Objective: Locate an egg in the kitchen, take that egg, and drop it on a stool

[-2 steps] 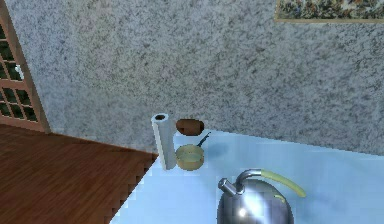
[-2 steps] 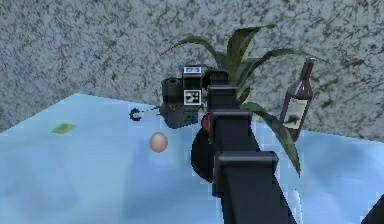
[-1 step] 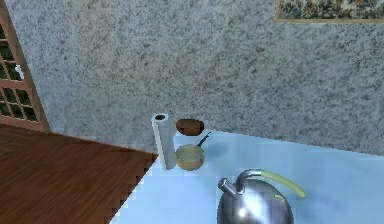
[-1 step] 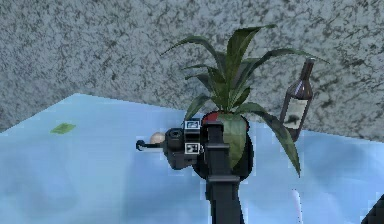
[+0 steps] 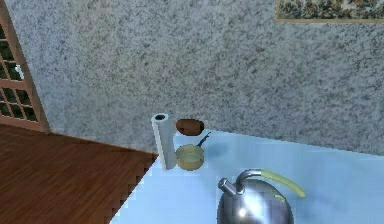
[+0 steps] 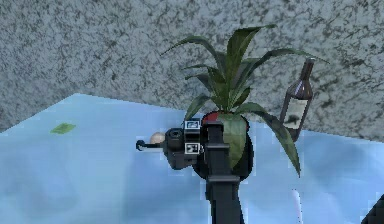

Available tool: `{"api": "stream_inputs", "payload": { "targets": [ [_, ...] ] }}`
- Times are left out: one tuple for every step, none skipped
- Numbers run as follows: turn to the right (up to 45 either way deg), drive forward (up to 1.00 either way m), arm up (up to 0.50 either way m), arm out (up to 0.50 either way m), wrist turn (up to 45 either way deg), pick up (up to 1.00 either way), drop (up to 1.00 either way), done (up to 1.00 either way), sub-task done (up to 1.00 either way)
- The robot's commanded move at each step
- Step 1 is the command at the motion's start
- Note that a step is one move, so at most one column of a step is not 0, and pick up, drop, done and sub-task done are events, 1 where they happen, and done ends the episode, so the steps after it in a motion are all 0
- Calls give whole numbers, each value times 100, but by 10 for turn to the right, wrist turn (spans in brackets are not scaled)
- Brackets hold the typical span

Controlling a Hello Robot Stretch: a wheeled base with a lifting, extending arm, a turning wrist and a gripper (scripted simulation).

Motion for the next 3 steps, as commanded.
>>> {"api": "stream_inputs", "payload": {
  "targets": [
    [0,0,10,0,0,0,0,0,0],
    [0,0,2,0,0,0,0,0,0],
    [0,0,0,0,-450,0,0,0,0]
  ]
}}
